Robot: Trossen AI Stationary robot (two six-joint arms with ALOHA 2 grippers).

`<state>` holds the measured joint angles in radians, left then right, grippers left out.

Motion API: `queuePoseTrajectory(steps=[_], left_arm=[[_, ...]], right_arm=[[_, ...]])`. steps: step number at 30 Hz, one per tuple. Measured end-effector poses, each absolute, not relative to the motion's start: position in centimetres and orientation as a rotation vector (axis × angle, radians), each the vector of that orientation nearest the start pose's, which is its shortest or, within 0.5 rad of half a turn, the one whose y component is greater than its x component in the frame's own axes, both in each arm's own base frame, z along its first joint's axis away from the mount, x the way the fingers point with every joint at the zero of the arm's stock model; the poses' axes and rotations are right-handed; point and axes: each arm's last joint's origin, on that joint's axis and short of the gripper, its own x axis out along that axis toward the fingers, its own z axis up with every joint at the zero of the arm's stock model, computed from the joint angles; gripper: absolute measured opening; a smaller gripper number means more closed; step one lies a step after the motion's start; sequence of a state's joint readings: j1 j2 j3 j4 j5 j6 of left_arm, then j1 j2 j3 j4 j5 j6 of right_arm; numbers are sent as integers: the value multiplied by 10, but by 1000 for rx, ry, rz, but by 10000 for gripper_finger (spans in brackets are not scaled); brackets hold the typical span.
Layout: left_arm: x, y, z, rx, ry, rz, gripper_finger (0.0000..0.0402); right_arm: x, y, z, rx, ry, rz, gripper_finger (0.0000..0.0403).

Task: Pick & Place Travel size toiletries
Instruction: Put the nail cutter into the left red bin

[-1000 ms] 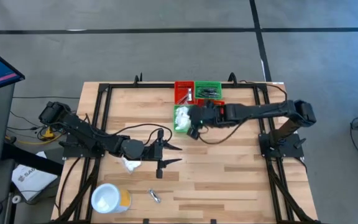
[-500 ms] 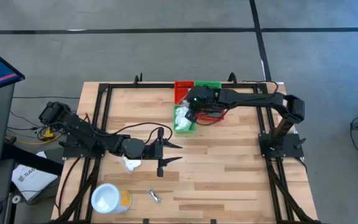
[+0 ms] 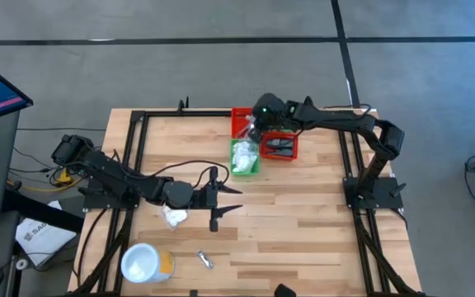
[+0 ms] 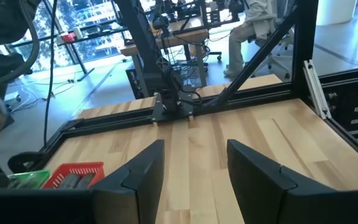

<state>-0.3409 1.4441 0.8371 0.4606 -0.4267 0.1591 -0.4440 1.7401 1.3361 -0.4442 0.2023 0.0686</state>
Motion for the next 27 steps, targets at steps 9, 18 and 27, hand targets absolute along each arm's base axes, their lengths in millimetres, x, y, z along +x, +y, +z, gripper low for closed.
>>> queuePoseTrajectory(steps=[9, 18, 27], left_arm=[[304, -85, 261, 212, 145, 104, 163], [304, -84, 261, 213, 151, 106, 163], [304, -84, 260, 216, 157, 105, 163]], right_arm=[[337, -189, 245, 180, 790, -682, 37], [348, -209, 209, 205, 810, -686, 41], [352, -220, 187, 243, 822, -683, 44]])
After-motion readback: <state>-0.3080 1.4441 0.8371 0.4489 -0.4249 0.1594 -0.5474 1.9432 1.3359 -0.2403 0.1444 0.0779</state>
